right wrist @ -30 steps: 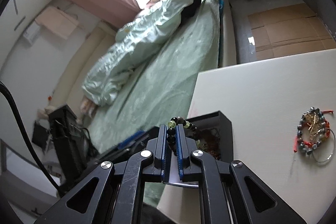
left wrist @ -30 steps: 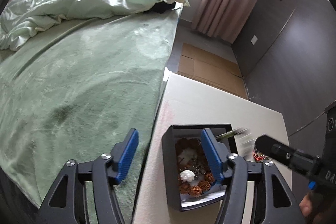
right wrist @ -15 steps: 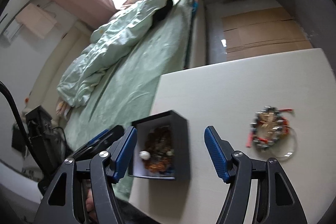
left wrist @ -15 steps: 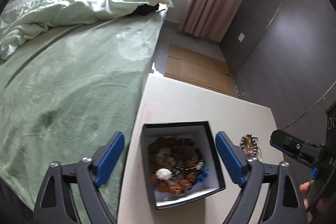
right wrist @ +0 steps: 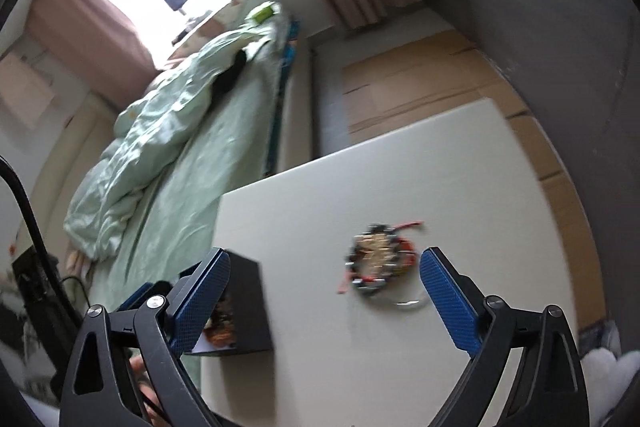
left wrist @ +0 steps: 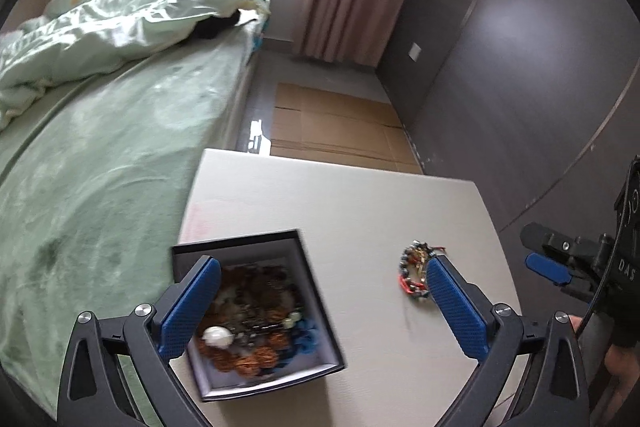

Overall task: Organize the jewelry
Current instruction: 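Lower the left tool onto the dark beaded bracelet and close on it, then lift the beaded bracelet with the left tool while the right tool grasps the silver hoop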

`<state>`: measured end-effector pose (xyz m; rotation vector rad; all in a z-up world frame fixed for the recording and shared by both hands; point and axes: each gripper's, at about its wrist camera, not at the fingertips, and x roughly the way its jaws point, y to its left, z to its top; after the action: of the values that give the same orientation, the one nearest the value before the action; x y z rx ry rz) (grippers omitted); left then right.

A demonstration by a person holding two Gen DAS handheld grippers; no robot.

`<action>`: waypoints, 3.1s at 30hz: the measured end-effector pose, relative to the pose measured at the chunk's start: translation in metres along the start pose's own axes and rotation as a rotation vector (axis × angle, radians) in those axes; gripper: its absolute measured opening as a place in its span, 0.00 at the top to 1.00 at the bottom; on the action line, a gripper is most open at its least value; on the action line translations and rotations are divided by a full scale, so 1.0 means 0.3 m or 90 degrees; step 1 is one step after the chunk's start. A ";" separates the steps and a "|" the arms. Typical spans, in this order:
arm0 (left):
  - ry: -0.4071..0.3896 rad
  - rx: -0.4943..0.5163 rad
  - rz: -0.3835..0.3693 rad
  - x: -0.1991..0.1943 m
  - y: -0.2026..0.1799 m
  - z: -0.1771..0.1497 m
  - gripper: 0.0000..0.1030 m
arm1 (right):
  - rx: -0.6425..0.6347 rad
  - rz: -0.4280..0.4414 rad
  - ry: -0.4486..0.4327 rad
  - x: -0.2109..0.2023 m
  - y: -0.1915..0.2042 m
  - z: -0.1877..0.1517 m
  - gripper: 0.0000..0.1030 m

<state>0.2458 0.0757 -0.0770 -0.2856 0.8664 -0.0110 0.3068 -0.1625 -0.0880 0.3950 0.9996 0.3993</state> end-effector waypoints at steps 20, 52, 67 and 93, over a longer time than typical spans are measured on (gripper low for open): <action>0.155 0.129 -0.035 0.297 -0.272 0.003 0.23 | 0.099 -0.013 0.007 -0.075 -0.250 0.023 0.07; 0.146 0.094 -0.068 0.326 -0.214 -0.017 0.90 | 0.037 -0.105 0.062 0.035 -0.220 -0.015 0.07; 0.061 0.057 -0.103 0.134 -0.152 0.038 0.90 | -0.004 -0.106 0.100 0.078 -0.201 -0.032 0.07; 0.011 0.016 -0.108 0.009 -0.017 0.060 0.90 | -0.248 -0.183 0.189 0.282 -0.054 -0.092 0.07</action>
<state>0.2616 0.0749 -0.0667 -0.3350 0.8571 -0.1832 0.3259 -0.1307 -0.1707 -0.1639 1.2166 0.3868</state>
